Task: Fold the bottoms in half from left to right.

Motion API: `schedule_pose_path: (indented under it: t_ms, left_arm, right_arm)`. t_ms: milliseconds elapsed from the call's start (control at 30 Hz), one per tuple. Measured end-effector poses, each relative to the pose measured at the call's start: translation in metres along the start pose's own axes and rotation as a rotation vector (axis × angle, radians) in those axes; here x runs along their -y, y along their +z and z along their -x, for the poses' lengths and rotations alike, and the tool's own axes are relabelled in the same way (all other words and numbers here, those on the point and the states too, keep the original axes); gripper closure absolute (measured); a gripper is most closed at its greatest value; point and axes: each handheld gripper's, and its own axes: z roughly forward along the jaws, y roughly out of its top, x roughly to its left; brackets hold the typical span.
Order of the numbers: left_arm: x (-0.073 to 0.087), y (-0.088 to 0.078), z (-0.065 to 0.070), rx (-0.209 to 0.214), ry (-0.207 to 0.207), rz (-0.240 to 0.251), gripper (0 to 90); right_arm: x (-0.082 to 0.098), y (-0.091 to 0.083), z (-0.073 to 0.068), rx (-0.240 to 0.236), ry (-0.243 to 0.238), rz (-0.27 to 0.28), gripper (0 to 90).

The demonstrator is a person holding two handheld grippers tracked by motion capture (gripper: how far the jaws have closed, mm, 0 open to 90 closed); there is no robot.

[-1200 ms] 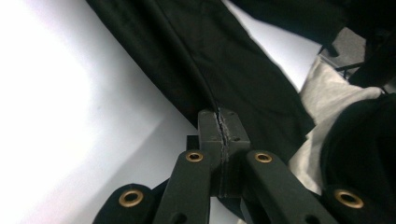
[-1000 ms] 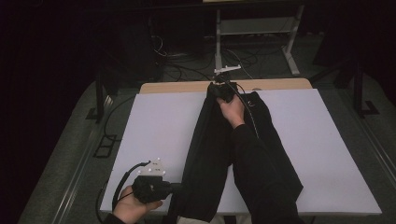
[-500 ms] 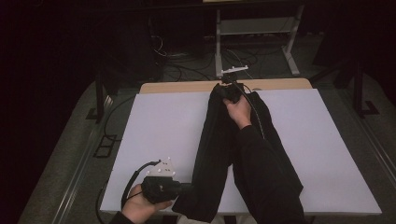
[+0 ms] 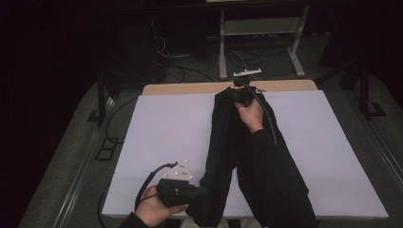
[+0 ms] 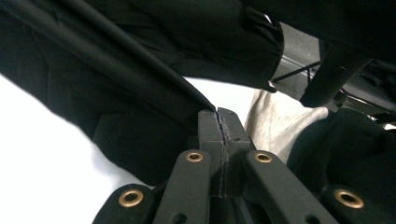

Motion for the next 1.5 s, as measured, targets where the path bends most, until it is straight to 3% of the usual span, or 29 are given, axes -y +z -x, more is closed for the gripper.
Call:
schedule_pose_path:
  t_ms: [1033,1367,1500]
  left_arm:
    - [-0.029,0.036,0.017,0.064,0.044,-0.008,88.6]
    - [-0.043,0.055,0.019,0.095,0.055,0.003,88.6]
    - [-0.047,0.065,0.02,0.108,0.057,0.009,88.6]
  right_arm:
    - [0.017,-0.012,0.033,0.011,0.026,-0.009,86.3]
    - [0.016,-0.015,0.045,-0.004,0.015,-0.015,86.2]
    - [0.016,-0.014,0.051,-0.042,0.021,-0.038,86.0]
